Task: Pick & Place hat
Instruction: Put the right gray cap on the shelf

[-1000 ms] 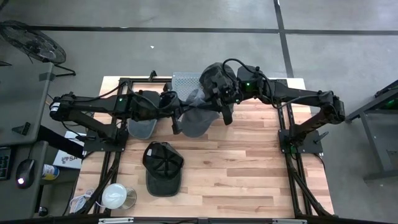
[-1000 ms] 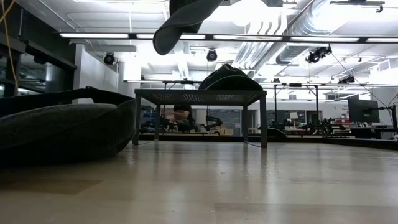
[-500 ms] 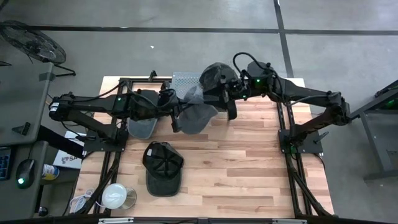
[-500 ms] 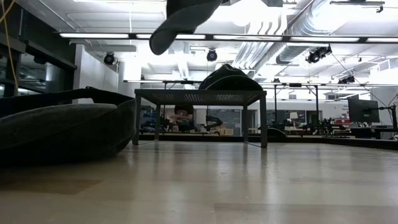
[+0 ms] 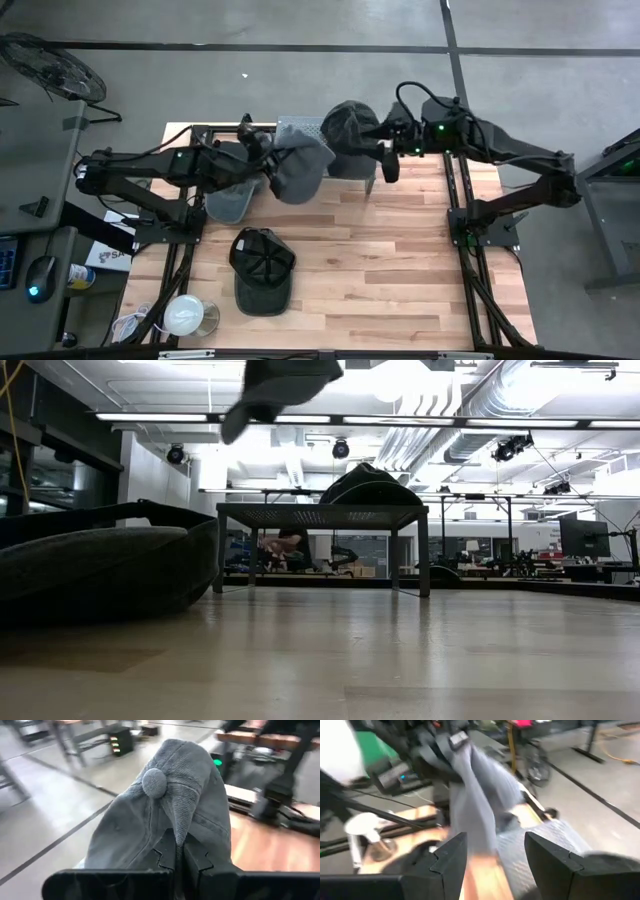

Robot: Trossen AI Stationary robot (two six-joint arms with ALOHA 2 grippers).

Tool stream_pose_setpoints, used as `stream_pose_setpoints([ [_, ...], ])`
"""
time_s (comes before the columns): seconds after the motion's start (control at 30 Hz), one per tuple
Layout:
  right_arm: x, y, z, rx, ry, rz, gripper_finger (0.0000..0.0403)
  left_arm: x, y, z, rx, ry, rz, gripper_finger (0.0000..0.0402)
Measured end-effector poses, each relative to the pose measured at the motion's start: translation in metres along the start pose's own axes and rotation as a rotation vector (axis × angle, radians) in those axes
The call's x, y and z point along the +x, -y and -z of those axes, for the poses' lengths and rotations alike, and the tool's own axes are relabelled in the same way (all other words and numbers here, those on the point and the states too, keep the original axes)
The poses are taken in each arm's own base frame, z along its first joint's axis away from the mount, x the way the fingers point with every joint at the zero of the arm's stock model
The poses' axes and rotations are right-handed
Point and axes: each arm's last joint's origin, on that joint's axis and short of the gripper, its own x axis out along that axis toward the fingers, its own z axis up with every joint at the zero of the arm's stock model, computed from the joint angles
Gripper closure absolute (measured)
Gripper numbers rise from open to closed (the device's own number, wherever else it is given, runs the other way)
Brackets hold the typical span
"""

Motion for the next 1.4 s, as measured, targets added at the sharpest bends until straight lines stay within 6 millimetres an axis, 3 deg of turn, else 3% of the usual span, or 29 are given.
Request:
stream_pose_setpoints([
  [0.13, -0.012, 0.002, 0.003, 0.041, -0.029, 0.088, 0.0212, -0.004, -0.014, -0.014, -0.041, -0.027, -0.106, 0.0402],
  [0.37, -0.02, 0.006, 0.009, 0.096, -0.071, 0.187, 0.0212, 0.015, -0.044, -0.031, -0.172, -0.107, -0.155, 0.0401],
  [0.8, -0.021, 0.007, 0.013, 0.123, -0.111, 0.223, 0.0212, 0.091, -0.081, -0.012, -0.35, -0.311, -0.161, 0.0401],
  [1.03, -0.021, 0.007, 0.013, 0.124, -0.111, 0.223, 0.0212, 0.105, -0.096, -0.008, -0.421, -0.337, -0.164, 0.0401],
  [1.4, -0.021, 0.007, 0.013, 0.122, -0.107, 0.241, 0.0212, 0.124, -0.097, 0.0, -0.465, -0.365, -0.142, 0.0401],
])
